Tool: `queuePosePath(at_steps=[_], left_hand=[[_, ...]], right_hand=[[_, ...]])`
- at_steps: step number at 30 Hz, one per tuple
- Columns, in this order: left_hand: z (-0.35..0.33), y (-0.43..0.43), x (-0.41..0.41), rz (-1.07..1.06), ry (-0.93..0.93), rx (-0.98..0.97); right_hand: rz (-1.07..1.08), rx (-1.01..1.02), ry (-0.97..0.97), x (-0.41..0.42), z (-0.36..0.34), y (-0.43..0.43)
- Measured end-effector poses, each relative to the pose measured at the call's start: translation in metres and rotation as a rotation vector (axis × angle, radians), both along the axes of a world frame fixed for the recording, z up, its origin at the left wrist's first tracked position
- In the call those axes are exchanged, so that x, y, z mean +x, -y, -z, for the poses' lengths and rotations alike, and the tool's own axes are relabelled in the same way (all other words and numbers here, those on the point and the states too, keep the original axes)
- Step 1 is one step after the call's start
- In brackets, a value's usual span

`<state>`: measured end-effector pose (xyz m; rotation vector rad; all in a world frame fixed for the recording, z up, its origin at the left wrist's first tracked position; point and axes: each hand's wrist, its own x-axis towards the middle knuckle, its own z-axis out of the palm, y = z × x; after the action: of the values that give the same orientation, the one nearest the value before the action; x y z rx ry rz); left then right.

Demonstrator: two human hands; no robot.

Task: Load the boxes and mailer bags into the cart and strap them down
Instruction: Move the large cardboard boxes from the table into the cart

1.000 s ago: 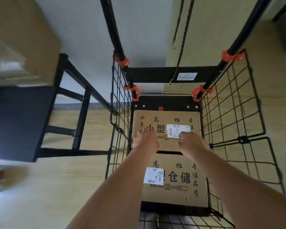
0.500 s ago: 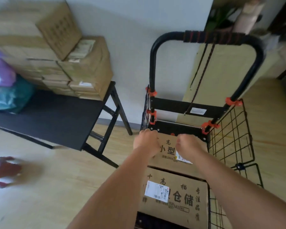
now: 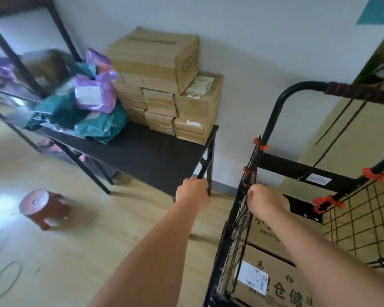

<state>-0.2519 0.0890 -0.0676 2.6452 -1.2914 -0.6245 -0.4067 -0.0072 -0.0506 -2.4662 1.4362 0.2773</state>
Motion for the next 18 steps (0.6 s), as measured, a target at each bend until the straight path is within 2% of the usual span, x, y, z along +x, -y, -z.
queuePosePath(at_steps=[10,18], left_hand=[[-0.002,-0.082,0.103,0.019,-0.032,-0.003],[-0.020,-0.119,0.164,-0.055,-0.016,-0.096]], right_hand=[[-0.044,0.022,-0.005,0.117,-0.009,-0.088],[-0.054,0.031,0.058,0.185,-0.028,-0.126]])
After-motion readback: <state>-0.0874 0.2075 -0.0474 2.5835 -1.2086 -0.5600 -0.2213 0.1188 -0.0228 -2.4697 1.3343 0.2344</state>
